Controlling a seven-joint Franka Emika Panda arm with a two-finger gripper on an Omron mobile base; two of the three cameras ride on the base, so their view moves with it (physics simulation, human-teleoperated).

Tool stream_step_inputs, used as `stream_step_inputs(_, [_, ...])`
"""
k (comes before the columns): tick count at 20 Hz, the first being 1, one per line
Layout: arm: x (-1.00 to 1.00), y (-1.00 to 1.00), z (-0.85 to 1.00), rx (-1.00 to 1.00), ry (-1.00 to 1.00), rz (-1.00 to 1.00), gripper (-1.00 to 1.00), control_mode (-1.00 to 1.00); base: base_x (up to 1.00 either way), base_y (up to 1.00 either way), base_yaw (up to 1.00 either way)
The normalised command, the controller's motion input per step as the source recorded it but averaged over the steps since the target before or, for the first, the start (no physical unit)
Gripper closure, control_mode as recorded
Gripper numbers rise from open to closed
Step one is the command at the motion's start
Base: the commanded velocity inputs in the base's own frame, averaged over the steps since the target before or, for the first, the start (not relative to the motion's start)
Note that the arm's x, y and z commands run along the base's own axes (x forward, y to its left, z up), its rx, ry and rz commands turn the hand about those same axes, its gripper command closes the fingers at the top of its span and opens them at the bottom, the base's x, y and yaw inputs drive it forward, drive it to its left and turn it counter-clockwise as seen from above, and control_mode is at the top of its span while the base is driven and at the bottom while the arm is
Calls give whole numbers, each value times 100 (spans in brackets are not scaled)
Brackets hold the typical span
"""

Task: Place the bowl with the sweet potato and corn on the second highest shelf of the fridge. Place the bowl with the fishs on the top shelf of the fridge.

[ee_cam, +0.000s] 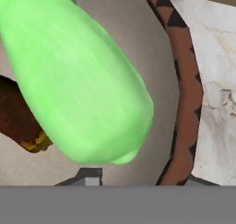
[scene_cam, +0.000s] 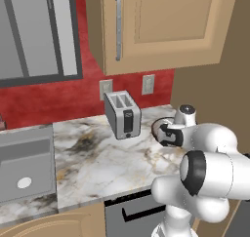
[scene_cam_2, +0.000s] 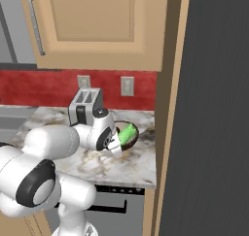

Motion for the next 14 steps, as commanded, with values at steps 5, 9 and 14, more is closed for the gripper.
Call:
stream_step_inputs(5, [-29,0,3,0,-3,0,100,-100,0,0,0])
stream_step_inputs(9, [-97,0,54,1,-21,0,100,-100,0,0,0])
stream_step_inputs(14, [-100,1,99,0,-27,-4,100,-100,0,0,0])
